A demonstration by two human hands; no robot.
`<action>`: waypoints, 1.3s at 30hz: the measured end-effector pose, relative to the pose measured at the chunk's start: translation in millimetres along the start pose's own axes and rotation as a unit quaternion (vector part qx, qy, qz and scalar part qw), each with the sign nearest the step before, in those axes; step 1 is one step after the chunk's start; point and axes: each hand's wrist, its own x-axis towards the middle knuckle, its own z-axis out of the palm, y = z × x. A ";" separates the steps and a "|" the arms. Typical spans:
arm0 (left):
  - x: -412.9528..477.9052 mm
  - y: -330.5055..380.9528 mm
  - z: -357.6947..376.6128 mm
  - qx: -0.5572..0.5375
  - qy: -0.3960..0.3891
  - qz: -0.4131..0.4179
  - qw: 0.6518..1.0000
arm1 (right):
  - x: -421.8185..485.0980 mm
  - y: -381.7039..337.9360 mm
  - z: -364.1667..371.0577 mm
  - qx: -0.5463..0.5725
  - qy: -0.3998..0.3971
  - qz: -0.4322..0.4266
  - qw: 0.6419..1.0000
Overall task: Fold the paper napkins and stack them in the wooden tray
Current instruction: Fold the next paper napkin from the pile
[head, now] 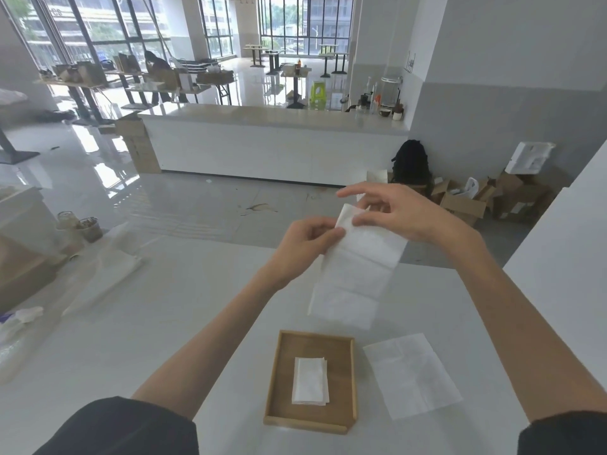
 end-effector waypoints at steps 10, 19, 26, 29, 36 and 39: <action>2.5 7.7 -4.0 -0.075 0.101 -0.040 0.991 | -21.0 41.5 70.7 0.388 0.136 0.125 0.903; 0.6 7.0 -9.9 -0.076 0.111 -0.025 0.991 | -8.4 38.5 65.2 0.428 0.136 0.090 0.889; 2.7 9.4 -17.6 -0.093 0.072 -0.043 0.992 | -9.7 42.7 62.7 0.425 0.166 0.085 0.886; 2.6 10.1 -17.0 -0.077 0.037 -0.041 0.996 | -10.4 43.0 56.8 0.410 0.182 0.082 0.890; 6.1 17.1 -12.5 -0.083 0.022 -0.011 0.996 | -21.1 38.1 45.0 0.412 0.208 0.042 0.886; 6.1 20.7 -11.9 -0.101 0.007 0.003 0.995 | -25.0 32.4 41.8 0.397 0.226 0.028 0.889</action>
